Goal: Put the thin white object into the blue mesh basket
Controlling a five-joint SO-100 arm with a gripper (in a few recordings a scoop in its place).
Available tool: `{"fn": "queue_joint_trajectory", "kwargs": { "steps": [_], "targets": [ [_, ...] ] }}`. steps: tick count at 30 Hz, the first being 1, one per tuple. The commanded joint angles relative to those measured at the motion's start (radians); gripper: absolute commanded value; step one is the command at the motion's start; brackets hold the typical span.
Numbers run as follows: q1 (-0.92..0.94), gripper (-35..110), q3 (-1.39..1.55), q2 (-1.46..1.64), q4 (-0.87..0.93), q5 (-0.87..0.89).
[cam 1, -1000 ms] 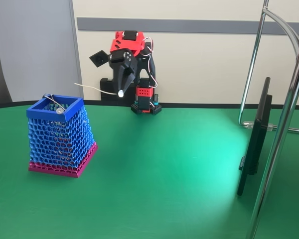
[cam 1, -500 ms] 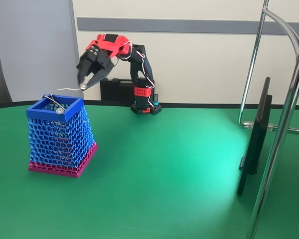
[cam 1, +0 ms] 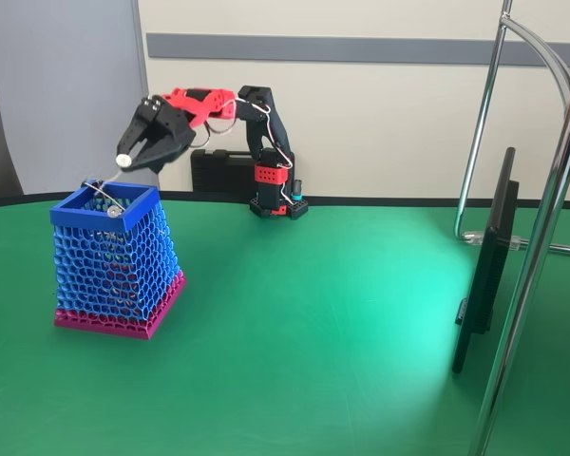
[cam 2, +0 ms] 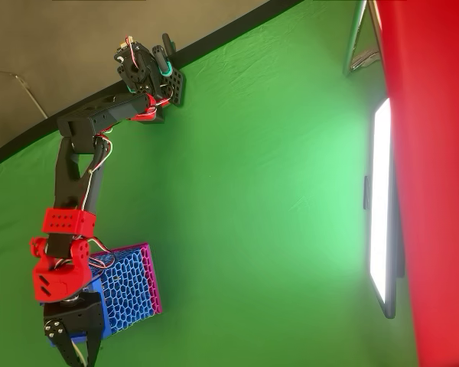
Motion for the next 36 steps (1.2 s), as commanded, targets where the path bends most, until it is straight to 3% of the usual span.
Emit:
{"fn": "queue_joint_trajectory", "kwargs": {
  "steps": [1, 16, 28, 36],
  "targets": [
    [0.005, 0, 0.046, 0.048, -0.052, 0.005],
    [0.055, 5, 0.232, 0.224, -0.052, -0.032],
    [0.133, 9, 0.485, 0.407, -0.233, -0.084],
    [0.123, 9, 0.474, 0.39, -0.258, -0.104]
  ]
}}
